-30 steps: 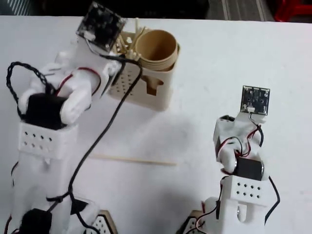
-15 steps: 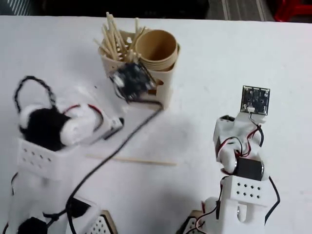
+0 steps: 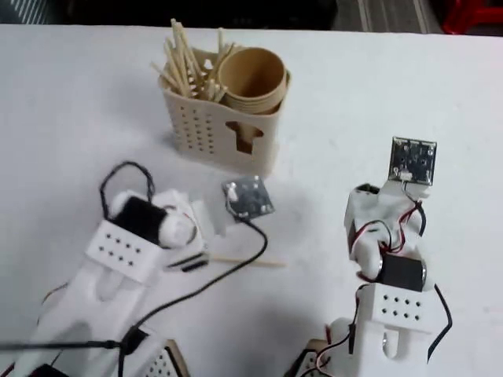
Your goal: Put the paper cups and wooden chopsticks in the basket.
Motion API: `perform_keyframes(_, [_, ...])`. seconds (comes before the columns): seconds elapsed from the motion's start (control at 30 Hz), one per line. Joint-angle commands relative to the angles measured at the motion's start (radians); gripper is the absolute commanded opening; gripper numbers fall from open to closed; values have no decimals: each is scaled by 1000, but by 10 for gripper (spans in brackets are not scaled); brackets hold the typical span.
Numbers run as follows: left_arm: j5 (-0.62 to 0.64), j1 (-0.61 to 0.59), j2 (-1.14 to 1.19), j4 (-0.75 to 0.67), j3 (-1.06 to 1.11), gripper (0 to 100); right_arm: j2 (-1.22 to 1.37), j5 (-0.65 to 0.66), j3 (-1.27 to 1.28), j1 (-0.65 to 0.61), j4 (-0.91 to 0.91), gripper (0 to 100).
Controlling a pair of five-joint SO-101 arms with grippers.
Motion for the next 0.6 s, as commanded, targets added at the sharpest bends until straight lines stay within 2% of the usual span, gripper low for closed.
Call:
perform_keyframes(0.0, [-8,15,58,-157,91,221,-8,2,-5,-5,-22,18])
perform_keyframes(0.2, [-9,15,295,-278,44,221,-8,2,-5,-5,-22,18])
perform_keyframes(0.37, [-35,8,513,-284,-68,217,-8,2,-5,-5,-22,18])
perform_keyframes(0.5, [-41,12,688,-267,-155,138,-8,2,-5,-5,-22,18])
perform_keyframes(0.57, [-41,13,748,-212,-221,83,-8,2,-5,-5,-22,18])
